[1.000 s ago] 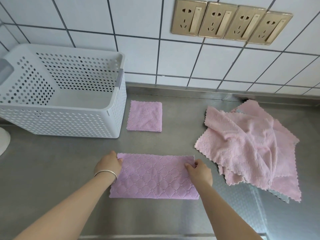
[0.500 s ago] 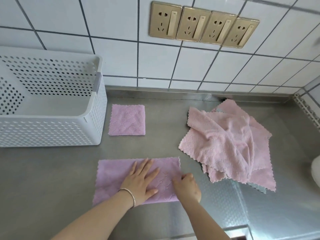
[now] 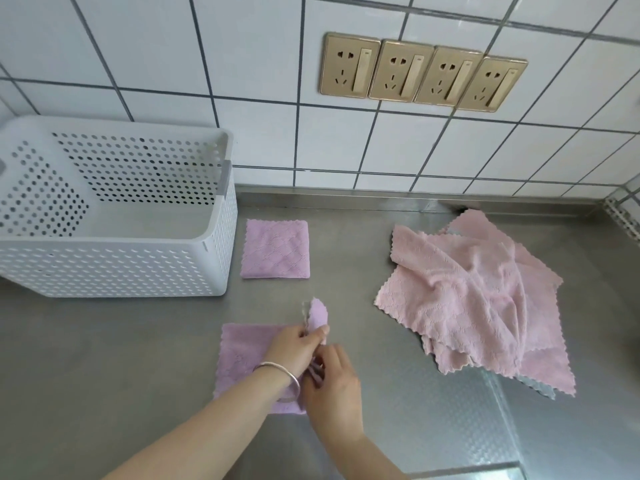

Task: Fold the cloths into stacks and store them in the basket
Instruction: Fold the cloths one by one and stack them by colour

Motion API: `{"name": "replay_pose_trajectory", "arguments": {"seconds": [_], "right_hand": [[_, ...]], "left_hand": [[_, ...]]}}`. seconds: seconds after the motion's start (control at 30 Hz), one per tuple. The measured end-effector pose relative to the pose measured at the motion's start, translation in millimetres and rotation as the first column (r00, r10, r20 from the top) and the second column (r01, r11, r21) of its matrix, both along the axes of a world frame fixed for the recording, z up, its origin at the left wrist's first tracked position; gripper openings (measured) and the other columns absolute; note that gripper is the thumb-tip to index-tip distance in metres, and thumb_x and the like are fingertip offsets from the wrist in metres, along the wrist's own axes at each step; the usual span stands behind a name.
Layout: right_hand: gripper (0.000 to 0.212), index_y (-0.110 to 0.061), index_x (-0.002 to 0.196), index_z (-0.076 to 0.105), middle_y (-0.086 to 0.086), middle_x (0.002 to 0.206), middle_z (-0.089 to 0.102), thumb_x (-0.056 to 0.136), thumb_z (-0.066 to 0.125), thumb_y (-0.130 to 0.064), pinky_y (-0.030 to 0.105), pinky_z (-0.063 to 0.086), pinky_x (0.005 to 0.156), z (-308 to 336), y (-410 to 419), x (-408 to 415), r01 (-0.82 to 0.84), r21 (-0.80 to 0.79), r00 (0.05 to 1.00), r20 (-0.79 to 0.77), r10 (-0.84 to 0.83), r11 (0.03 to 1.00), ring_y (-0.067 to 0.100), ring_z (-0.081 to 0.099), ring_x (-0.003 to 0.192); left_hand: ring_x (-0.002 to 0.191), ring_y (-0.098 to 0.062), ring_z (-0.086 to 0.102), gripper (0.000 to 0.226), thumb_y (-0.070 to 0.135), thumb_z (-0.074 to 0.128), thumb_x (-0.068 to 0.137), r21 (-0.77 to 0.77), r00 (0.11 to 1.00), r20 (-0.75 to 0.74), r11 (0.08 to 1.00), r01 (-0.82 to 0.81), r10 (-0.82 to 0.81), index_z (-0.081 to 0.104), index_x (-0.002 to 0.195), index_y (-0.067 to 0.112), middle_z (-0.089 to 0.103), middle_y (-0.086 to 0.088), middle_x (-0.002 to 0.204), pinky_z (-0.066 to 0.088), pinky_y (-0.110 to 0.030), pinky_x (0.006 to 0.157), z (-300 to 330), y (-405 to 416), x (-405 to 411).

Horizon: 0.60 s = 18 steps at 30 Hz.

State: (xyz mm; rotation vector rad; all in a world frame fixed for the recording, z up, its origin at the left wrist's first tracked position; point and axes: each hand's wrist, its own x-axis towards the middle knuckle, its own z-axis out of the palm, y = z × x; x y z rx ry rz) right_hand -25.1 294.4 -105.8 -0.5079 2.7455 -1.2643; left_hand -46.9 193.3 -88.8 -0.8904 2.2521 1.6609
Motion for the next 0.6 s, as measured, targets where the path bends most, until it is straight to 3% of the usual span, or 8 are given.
{"name": "replay_pose_trajectory", "arguments": {"seconds": [0.07,0.13,0.2,0.3,0.43,0.53,0.6], "right_hand": [[0.02,-0.028,0.086,0.05,-0.003,0.079,0.055,0.07,0.053,-0.016,0.019,0.043,0.058,-2,-15,7,-0.113,-0.091,0.993,-0.036,0.11,0.989,0.014,0.053,0.07],[0.03,-0.027,0.094,0.054,-0.003,0.089,0.056,0.067,0.06,-0.015,0.017,0.042,0.07,-3,-24,10,-0.253,-0.076,0.963,-0.117,0.243,0.964,0.012,0.05,0.081],[0.051,-0.025,0.112,0.053,-0.003,0.11,0.056,0.062,0.062,-0.022,0.018,0.041,0.084,-11,-29,11,-0.357,0.079,0.911,-0.189,0.366,0.931,0.014,0.049,0.098],[0.079,-0.026,0.134,0.041,-0.002,0.14,0.046,0.057,0.054,-0.043,0.025,0.039,0.103,-26,-28,12,-0.405,0.31,0.872,-0.15,0.465,0.86,0.014,0.036,0.127],[0.092,-0.026,0.131,0.048,-0.002,0.14,0.049,0.047,0.041,-0.062,0.032,0.032,0.109,-38,-31,17,-0.469,0.518,0.841,0.015,0.541,0.715,0.016,0.032,0.131],[0.093,-0.026,0.129,0.048,-0.003,0.138,0.051,0.045,0.038,-0.065,0.034,0.036,0.104,-45,-33,18,-0.487,0.579,0.836,0.09,0.541,0.654,0.016,0.036,0.129],[0.092,-0.025,0.129,0.046,-0.003,0.138,0.052,0.046,0.038,-0.064,0.035,0.036,0.104,-47,-33,18,-0.506,0.597,0.829,0.139,0.541,0.623,0.016,0.036,0.129]], "left_hand": [[0.063,-0.021,0.044,0.039,0.022,0.049,0.091,0.023,0.993,0.061,0.995,-0.099,0.097,0.044,0.053,0.015,0.047,-0.005,0.059,0.031,-0.031,0.059,-4,-20,8],[0.058,-0.021,0.039,0.042,0.018,0.045,0.094,0.012,0.982,0.08,0.985,-0.172,0.17,0.041,0.053,0.013,0.041,-0.005,0.056,0.028,-0.032,0.06,-6,-40,18],[0.057,-0.018,0.037,0.039,0.016,0.044,0.095,0.037,0.96,0.093,0.963,-0.267,0.263,0.042,0.056,0.014,0.04,-0.004,0.057,0.027,-0.032,0.057,-8,-59,31],[0.069,-0.024,0.045,0.027,0.019,0.045,0.094,-0.009,0.95,0.136,0.959,-0.284,0.283,0.055,0.071,0.01,0.052,-0.012,0.072,0.034,-0.031,0.061,-14,-82,51],[0.092,-0.042,0.058,0.033,0.023,0.048,0.093,-0.19,0.942,0.185,0.951,-0.244,0.279,0.044,0.06,0.015,0.062,-0.029,0.092,0.033,-0.033,0.068,-35,-98,65],[0.093,-0.039,0.058,0.033,0.025,0.05,0.091,-0.299,0.936,0.218,0.932,-0.207,0.278,0.038,0.061,0.016,0.058,-0.02,0.079,0.03,-0.031,0.064,-44,-97,69],[0.096,-0.036,0.06,0.016,0.025,0.054,0.088,-0.313,0.934,0.199,0.922,-0.228,0.298,0.053,0.078,0.013,0.065,-0.015,0.09,0.034,-0.03,0.068,-46,-93,71]]}}
